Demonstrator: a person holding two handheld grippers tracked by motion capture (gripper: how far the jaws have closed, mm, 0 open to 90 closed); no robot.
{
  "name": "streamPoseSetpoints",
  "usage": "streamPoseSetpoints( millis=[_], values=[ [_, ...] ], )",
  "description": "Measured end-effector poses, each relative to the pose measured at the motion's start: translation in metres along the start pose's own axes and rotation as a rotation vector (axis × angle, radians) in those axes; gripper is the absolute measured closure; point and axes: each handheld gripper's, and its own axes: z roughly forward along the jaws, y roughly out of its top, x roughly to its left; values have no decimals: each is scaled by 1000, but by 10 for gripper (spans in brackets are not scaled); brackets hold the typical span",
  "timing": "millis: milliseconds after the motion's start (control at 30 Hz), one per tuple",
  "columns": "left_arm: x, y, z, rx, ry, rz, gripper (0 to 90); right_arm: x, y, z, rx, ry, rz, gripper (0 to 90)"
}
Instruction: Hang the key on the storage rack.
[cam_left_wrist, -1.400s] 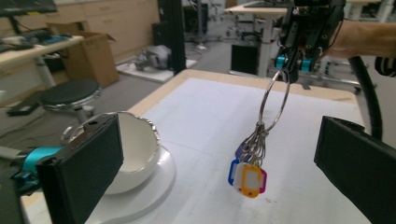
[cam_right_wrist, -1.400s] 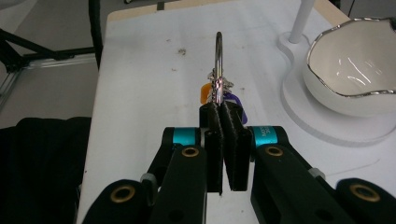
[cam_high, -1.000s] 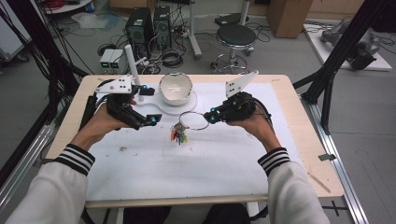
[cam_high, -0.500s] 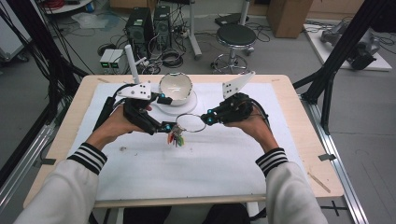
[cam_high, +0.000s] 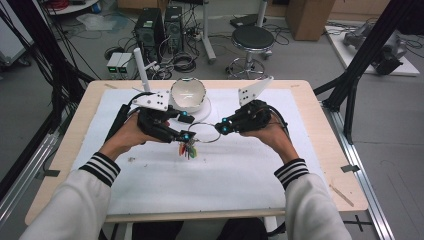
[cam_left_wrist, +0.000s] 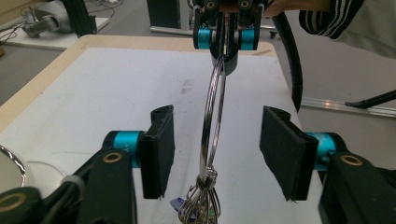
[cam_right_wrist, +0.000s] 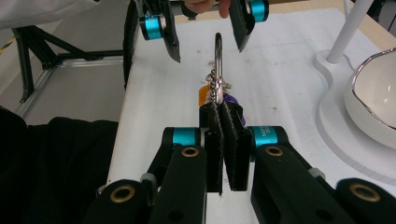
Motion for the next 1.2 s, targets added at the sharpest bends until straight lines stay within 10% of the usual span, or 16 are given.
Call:
streamPoseSetpoints(
  millis=[567, 1100, 1200],
  values=[
    [1, 0, 1, 29, 22, -17, 839, -1, 0, 2, -5, 16, 0, 885],
    [-2, 3, -4, 22, 43, -1, 871, -2, -1, 4, -46, 1, -7, 866],
    [-2, 3, -7, 34, 68, 6, 871, -1, -1, 2, -76, -21, -28, 706]
  ],
)
